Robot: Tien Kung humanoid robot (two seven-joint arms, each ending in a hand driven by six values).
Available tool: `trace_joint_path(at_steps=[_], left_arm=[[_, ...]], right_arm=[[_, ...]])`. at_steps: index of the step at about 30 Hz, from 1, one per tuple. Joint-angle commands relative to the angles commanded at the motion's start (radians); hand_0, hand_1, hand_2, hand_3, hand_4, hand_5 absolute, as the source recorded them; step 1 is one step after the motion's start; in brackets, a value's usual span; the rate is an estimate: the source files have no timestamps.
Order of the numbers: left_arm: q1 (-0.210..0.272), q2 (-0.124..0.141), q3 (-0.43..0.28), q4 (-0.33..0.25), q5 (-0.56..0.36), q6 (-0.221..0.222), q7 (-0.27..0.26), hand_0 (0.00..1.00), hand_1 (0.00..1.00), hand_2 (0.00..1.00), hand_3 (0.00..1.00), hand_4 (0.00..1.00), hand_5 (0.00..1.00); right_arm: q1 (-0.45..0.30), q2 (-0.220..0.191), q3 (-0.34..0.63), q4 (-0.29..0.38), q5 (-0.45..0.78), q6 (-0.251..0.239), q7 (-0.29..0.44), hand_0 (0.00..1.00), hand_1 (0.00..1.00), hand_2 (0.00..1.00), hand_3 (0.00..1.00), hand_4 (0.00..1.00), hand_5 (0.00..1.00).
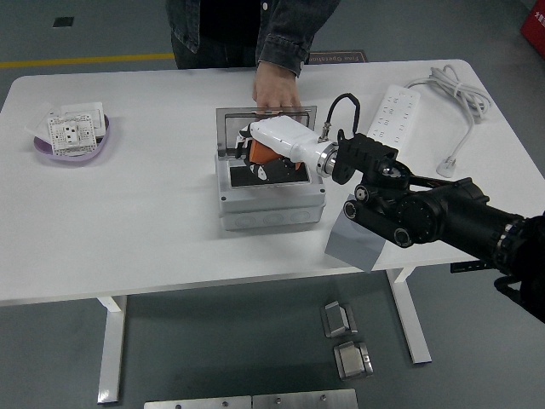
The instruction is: Pick up the cylinder from the cube,place it in the box,flap close box
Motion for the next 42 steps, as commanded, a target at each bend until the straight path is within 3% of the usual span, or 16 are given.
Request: trace_joint_path(at_steps=[1, 6, 7, 12, 13, 19, 29, 33, 38, 42], left_arm=[[-0.001, 0.000, 0.001, 0.000, 0.000, 0.000, 0.000, 0.646, 0.665, 0.553, 0.581, 0.562, 0.243], [-0.001, -0.001, 0.001, 0.000, 0.002, -0.002, 0.000, 0.646, 0.665, 0.553, 0.581, 0.562, 0.243], [0.000, -0.001, -0.002, 0.001, 0.005, -0.003, 0.001, 0.645, 0.666, 0.553, 0.581, 0.556, 0.236], [0.002, -0.001, -0.005, 0.001, 0.008, -0.003, 0.002, 0.645, 0.666, 0.553, 0.581, 0.556, 0.236], [0.002, -0.001, -0.004, 0.001, 0.006, -0.003, 0.002, 0.644, 0.667, 0.551, 0.580, 0.549, 0.228], [0.004, -0.004, 0.000, 0.001, 0.001, -0.004, 0.000, 0.644, 0.667, 0.550, 0.580, 0.548, 0.226], [0.020, -0.015, -0.013, 0.002, 0.006, -0.004, 0.005, 0.643, 0.666, 0.550, 0.580, 0.547, 0.225], [0.020, -0.016, -0.017, 0.001, 0.010, -0.005, 0.007, 0.642, 0.667, 0.550, 0.580, 0.546, 0.224], [0.014, -0.013, -0.011, 0.000, 0.004, -0.005, 0.006, 0.642, 0.666, 0.550, 0.580, 0.546, 0.223], [0.009, -0.010, -0.015, -0.001, 0.012, -0.007, 0.010, 0.642, 0.666, 0.550, 0.580, 0.546, 0.223]], right_arm=[[0.000, 0.001, -0.004, -0.002, 0.000, -0.002, 0.003, 0.582, 0.646, 0.785, 0.868, 0.525, 0.087], [0.000, 0.003, -0.013, -0.005, -0.003, -0.009, 0.011, 0.582, 0.646, 0.785, 0.868, 0.525, 0.087], [0.000, 0.003, -0.013, -0.006, -0.004, -0.011, 0.013, 0.893, 0.836, 0.900, 0.998, 0.704, 0.118], [-0.003, 0.002, -0.013, -0.006, -0.004, -0.017, 0.019, 0.893, 0.836, 0.900, 0.998, 0.704, 0.118], [-0.004, 0.002, -0.013, -0.005, -0.004, -0.018, 0.019, 0.929, 0.855, 0.906, 0.998, 0.758, 0.164], [-0.013, -0.012, -0.001, 0.010, 0.000, -0.022, 0.018, 0.934, 0.857, 0.905, 0.998, 0.780, 0.191], [-0.057, -0.166, 0.147, 0.222, 0.024, -0.009, -0.003, 0.935, 0.855, 0.897, 0.998, 0.797, 0.221], [-0.038, -0.192, 0.203, 0.296, 0.031, 0.007, -0.011, 0.929, 0.851, 0.896, 0.998, 0.801, 0.245], [0.017, -0.161, 0.199, 0.221, 0.082, 0.030, -0.004, 0.911, 0.824, 0.875, 0.998, 0.797, 0.259], [0.065, -0.108, 0.136, 0.121, 0.158, 0.053, 0.005, 0.911, 0.824, 0.875, 0.998, 0.797, 0.259]])
